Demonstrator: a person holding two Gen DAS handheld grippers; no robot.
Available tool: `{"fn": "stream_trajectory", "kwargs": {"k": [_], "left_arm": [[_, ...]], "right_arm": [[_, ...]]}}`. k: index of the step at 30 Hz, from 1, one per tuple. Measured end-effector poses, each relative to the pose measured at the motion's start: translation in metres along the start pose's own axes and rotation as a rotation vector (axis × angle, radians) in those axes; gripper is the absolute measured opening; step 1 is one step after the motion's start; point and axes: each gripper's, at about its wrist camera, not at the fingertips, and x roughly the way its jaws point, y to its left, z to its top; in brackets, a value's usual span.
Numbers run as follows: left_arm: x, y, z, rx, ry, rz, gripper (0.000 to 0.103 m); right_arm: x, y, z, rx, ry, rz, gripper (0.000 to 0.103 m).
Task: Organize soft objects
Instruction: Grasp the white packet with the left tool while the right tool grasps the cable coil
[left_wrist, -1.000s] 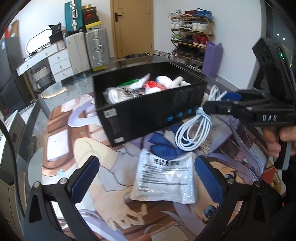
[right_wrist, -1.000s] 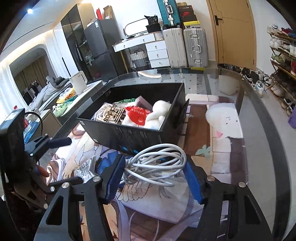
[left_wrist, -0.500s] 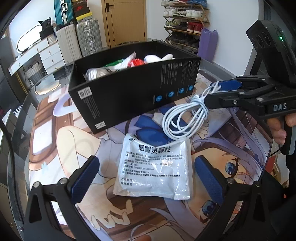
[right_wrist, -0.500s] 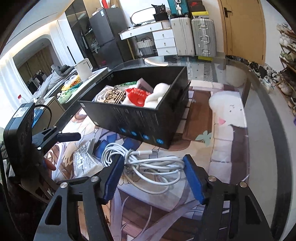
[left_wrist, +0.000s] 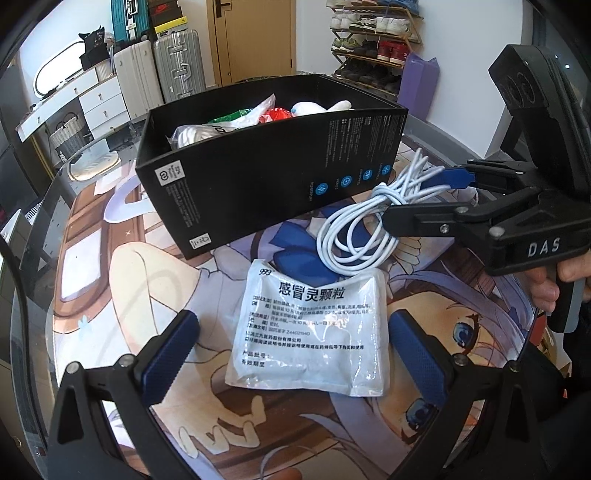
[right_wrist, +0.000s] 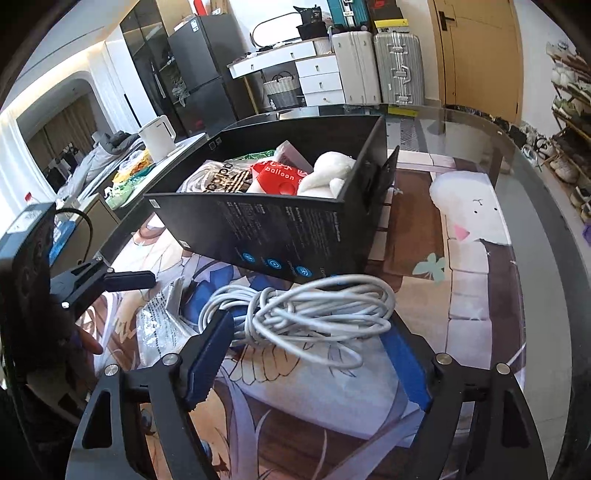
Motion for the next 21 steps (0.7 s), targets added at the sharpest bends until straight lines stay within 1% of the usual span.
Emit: {"fn": "stream_trajectory", "kwargs": {"k": [4,5,9,11,16,21], "left_arm": [[0.000,0.000,0.000,0.000,0.000,0.000,0.103],[0.000,0.000,0.000,0.000,0.000,0.000,0.103],[0.000,0.000,0.000,0.000,0.000,0.000,0.103],[0.000,0.000,0.000,0.000,0.000,0.000,0.103],[0.000,-0.001,-0.001,0.000,0.001,-0.002,0.103],[0.000,-0.002,-0.003,0.007,0.004,-0.009,0.102]], "right_arm": [[-0.001,-0.002,0.001,0.024,-0.005,0.064,0.064],[-0.002,-0.002,0.002,0.019,-0.008,0.066,0.063],[-0.009,-0.003,0.004,0.008,-0.021,0.081,0.059],[-0.012,-0.004,0.004,-0.003,-0.029,0.074,0.058],[-0.020,-0.006,0.005,-0.008,-0.047,0.075,0.058],[-0.035,-0.012,0.009,-0.010,-0.084,0.070,0.057]]}}
